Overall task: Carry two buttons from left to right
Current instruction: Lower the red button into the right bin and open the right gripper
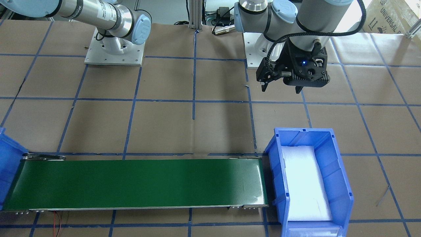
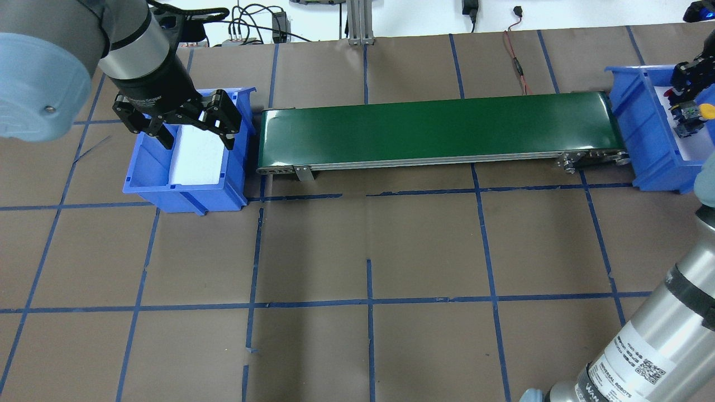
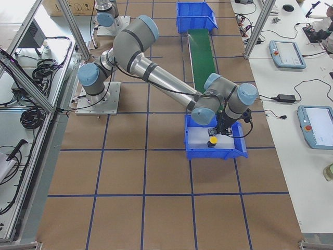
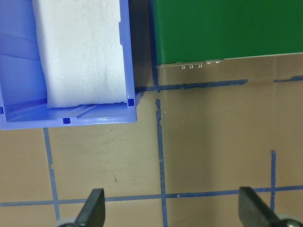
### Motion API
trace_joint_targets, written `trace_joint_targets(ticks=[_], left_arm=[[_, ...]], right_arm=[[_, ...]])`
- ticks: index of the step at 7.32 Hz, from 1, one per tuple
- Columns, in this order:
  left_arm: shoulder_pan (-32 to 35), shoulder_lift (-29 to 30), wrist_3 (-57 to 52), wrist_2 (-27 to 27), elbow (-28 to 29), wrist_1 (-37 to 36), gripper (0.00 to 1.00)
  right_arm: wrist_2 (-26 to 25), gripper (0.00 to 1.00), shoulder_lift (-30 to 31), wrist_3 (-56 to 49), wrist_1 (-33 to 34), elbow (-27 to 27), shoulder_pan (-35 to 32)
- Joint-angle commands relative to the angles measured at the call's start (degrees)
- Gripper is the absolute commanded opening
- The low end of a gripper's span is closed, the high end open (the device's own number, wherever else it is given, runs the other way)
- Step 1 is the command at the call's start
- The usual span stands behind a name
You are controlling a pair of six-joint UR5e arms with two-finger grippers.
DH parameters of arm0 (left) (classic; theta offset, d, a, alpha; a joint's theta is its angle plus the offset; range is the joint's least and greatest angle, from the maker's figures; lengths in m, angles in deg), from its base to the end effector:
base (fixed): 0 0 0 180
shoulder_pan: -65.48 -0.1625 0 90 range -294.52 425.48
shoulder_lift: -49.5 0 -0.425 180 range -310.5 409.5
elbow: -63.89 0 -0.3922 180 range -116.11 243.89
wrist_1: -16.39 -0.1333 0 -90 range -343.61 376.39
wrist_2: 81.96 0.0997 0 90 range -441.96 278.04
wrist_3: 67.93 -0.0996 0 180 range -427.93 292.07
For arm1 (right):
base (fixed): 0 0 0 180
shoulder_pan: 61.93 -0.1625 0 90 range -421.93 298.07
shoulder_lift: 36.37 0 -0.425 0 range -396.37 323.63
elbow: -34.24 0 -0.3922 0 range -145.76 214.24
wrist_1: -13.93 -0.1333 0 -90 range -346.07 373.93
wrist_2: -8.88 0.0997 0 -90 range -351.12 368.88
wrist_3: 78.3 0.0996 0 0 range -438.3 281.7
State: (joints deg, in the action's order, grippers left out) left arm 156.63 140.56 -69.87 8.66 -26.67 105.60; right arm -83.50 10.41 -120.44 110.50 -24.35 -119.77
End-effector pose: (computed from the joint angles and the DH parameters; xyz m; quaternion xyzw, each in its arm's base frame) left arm -0.1422 -0.4954 0.4753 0.0270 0.9996 0.0073 0.0054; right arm -0.2979 -0.7165 0.2837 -0.0878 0.9949 0.0490 0.0111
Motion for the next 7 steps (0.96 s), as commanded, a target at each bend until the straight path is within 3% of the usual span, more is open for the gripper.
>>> trace_joint_targets(ticks=[1, 2, 3, 4, 5, 7], left_arm=[[0.1, 0.0, 0.1, 0.0, 0.0, 0.0, 1.0], [0.1, 0.0, 0.1, 0.0, 0.0, 0.0, 1.0], [0.1, 0.0, 0.0, 0.0, 0.0, 0.0, 1.0], [0.1, 0.0, 0.1, 0.0, 0.0, 0.0, 1.0], [0.1, 0.0, 0.0, 0.0, 0.0, 0.0, 1.0], [0.1, 0.1, 0.0, -0.1, 0.1, 0.0, 1.0]], right_arm=[[0.2, 0.43, -1.3, 0.7, 0.5, 0.1, -0.1], [0.2, 0.76, -1.8, 1.4, 0.5, -0.3, -0.1], [0.2, 0.92, -1.5, 2.0, 0.5, 0.6, 0.0], [0.2, 1.0, -0.6, 2.4, 0.4, 0.8, -0.3], [-0.1, 1.0, 2.2, 2.6, -0.3, 1.5, -1.0], [0.0, 1.0, 11.9, 11.1, -10.4, 0.8, -7.4]])
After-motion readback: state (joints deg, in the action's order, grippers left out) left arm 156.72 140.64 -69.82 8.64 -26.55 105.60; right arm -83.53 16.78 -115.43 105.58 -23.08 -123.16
